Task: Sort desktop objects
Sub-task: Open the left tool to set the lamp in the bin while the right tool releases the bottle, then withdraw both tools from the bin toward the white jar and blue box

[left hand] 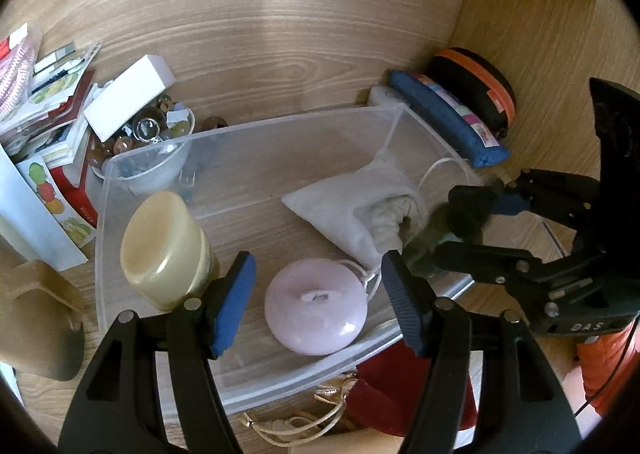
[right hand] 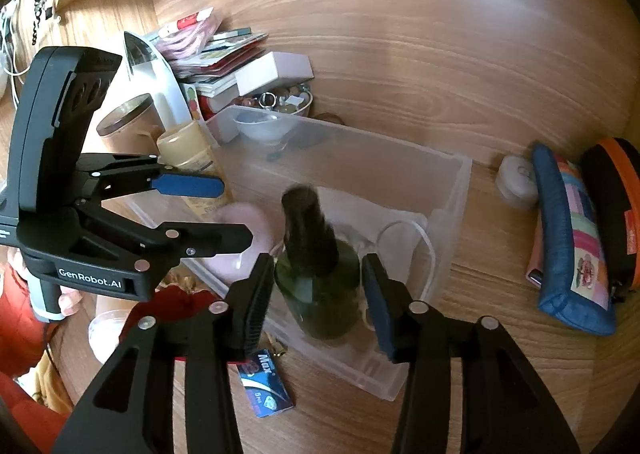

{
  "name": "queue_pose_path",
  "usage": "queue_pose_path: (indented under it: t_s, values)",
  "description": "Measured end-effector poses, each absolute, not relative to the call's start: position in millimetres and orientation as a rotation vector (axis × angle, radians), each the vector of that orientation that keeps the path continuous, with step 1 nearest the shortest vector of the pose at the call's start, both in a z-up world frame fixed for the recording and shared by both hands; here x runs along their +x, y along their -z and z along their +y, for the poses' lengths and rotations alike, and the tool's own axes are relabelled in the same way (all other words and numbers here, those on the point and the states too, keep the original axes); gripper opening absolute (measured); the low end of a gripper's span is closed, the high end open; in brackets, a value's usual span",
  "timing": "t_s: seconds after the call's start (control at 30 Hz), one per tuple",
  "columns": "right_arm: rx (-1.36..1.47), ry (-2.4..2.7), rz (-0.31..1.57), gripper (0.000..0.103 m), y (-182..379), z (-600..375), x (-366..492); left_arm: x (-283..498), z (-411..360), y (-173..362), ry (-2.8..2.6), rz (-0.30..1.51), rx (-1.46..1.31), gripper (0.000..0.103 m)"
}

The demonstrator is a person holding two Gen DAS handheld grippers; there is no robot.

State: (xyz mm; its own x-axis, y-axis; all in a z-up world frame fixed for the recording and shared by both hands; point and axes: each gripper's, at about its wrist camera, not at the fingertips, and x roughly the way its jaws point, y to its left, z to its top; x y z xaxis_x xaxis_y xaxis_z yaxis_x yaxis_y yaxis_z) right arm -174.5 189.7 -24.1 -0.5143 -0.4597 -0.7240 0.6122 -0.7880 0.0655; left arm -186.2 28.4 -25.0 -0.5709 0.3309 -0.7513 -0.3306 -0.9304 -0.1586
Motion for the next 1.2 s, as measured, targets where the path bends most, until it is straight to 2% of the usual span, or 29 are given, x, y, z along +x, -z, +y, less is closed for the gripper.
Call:
queue_pose_path:
  t_s: [0.17, 0.27, 0.33, 0.6, 0.8, 1.2]
  values:
    - [0.977, 2.304, 0.272, 0.046, 15.0, 190.9, -165.9, -184.9, 30.0, 23.4, -2.502, 0.01, -1.19, 0.065]
    - [0.957, 2.328, 0.271, 0.053, 8.8, 195.1, -159.2, -180.9, 31.4, 19.0, -2.521, 0.029, -1.175, 0.067]
    - [0.945, 2.343, 0.263, 0.057, 4.8, 199.0, -155.9, -176.9, 31.4, 14.7, -2.532, 0.035, -1.156, 0.073]
    - [0.894, 2.382, 0.261, 0.068, -8.1, 208.7, -133.0, -159.5, 28.4, -2.0, -2.596, 0.06, -1.102, 0.077]
    - [0.856, 2.4, 0.26, 0.068, -13.3, 213.0, -116.2, -139.8, 24.9, -15.0, -2.681, 0.103, -1.052, 0.089]
    - [0.828, 2.402, 0.25, 0.069, -17.0, 218.1, -87.1, -97.1, 8.6, -29.2, -2.766, 0.112, -0.989, 0.093]
